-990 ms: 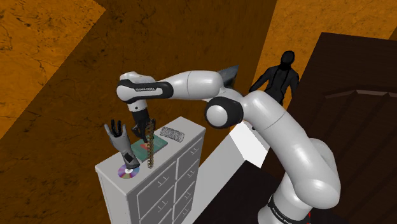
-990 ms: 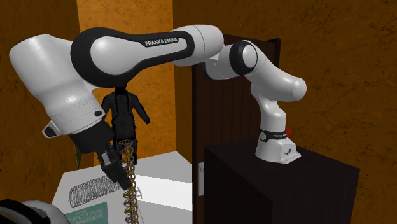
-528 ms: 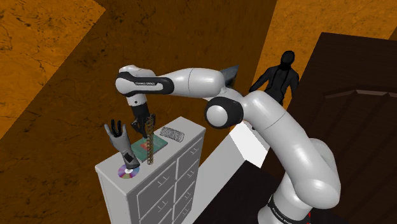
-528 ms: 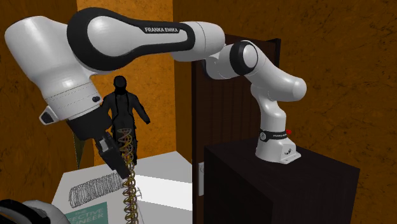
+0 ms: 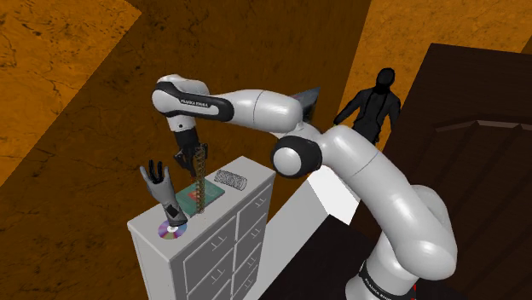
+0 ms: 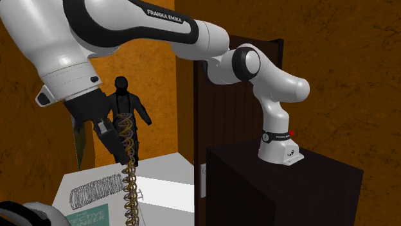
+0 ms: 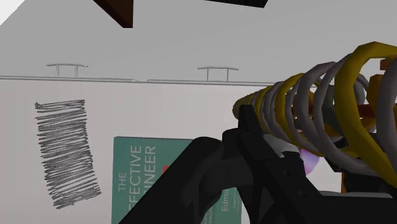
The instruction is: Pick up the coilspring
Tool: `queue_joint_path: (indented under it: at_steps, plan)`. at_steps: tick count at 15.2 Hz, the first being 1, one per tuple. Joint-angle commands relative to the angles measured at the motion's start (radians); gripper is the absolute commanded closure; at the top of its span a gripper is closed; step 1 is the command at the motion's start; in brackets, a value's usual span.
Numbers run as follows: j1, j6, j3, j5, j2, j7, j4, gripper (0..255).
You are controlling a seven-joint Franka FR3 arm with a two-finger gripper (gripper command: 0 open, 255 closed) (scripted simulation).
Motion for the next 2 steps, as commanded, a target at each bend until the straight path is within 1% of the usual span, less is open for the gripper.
queue_joint_path:
  at_steps: [1,2]
  plan:
    - [-0.001,-0.018,0.000,0.000,-0.005,-0.001,0.011,255]
    - [-0.001,-0.019,0.000,0.000,-0.004,-0.001,0.014,255]
